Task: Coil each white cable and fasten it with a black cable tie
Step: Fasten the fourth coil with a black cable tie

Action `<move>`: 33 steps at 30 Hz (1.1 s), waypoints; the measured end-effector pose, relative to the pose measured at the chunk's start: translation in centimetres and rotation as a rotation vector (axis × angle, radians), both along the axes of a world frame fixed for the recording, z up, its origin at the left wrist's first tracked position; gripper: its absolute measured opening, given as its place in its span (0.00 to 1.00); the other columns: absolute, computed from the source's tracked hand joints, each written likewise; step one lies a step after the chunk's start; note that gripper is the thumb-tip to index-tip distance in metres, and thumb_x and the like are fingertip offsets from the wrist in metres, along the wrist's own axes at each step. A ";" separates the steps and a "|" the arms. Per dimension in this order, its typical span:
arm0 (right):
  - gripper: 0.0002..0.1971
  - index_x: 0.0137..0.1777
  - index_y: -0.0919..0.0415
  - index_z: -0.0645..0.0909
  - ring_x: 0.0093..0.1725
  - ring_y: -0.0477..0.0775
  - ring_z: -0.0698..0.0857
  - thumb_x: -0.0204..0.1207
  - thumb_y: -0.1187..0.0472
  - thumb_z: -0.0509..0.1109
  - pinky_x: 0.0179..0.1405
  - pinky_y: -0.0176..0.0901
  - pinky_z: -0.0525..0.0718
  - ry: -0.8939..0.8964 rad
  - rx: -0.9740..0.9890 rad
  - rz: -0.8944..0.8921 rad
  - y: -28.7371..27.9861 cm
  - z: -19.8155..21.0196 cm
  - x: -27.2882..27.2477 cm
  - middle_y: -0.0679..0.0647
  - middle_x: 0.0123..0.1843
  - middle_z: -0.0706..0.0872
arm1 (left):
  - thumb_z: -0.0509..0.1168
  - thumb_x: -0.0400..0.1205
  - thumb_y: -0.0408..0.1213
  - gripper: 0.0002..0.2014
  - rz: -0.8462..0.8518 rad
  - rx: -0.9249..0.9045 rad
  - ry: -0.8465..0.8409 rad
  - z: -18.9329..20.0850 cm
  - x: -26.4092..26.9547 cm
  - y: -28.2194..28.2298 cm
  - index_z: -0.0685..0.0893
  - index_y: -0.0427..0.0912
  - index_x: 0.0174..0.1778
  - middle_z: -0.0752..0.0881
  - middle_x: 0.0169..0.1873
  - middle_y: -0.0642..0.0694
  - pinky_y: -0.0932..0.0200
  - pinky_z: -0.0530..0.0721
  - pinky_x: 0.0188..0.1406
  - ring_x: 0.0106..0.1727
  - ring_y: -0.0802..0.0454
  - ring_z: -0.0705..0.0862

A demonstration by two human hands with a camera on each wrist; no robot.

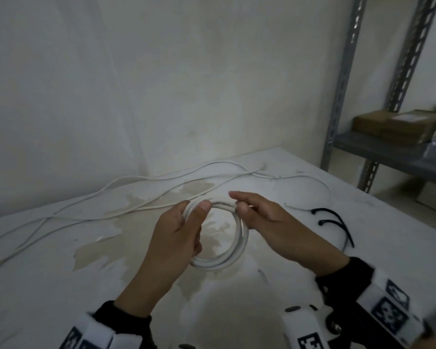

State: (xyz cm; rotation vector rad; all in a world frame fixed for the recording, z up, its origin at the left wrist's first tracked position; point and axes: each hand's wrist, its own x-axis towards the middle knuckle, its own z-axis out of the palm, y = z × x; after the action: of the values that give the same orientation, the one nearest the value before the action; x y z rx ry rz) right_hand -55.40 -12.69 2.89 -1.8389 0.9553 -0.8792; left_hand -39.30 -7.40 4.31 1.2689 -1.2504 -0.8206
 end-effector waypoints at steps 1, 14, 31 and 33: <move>0.18 0.70 0.46 0.71 0.58 0.34 0.77 0.81 0.49 0.57 0.52 0.23 0.74 0.058 -0.004 -0.045 -0.3 -0.4 -1.3 0.43 0.63 0.77 | 0.60 0.82 0.38 0.17 0.007 -0.002 -0.001 -0.1 -0.2 -0.1 0.70 0.43 0.25 0.65 0.13 0.56 0.67 0.67 0.15 0.15 0.60 0.63; 0.11 0.40 0.62 0.77 0.45 0.50 0.78 0.75 0.54 0.69 0.35 0.34 0.73 0.877 0.105 -0.295 -5.8 -4.8 -9.5 0.59 0.48 0.82 | 0.61 0.83 0.39 0.17 0.057 0.056 0.015 -0.4 -0.8 -1.8 0.70 0.42 0.27 0.64 0.13 0.57 0.69 0.66 0.14 0.15 0.60 0.62; 0.12 0.34 0.59 0.69 0.39 0.55 0.80 0.80 0.60 0.61 0.31 0.39 0.73 0.734 -0.054 -0.388 -4.8 -3.1 -5.1 0.55 0.38 0.79 | 0.60 0.83 0.40 0.17 0.106 0.029 0.029 -0.4 1.0 -2.1 0.69 0.42 0.27 0.64 0.13 0.57 0.68 0.66 0.15 0.15 0.60 0.62; 0.10 0.37 0.57 0.73 0.33 0.53 0.81 0.80 0.59 0.63 0.31 0.40 0.77 0.451 -0.010 -0.347 -3.6 -2.2 -3.3 0.56 0.38 0.82 | 0.60 0.83 0.40 0.17 0.138 0.013 0.022 -0.6 1.5 -2.0 0.70 0.42 0.27 0.65 0.12 0.56 0.69 0.66 0.15 0.15 0.61 0.63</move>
State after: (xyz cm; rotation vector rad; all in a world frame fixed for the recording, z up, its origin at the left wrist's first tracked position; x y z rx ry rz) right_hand -58.73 -16.27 0.67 -1.9525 1.5893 -0.6758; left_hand -37.80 -9.43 3.72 1.3372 -1.1282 -0.7426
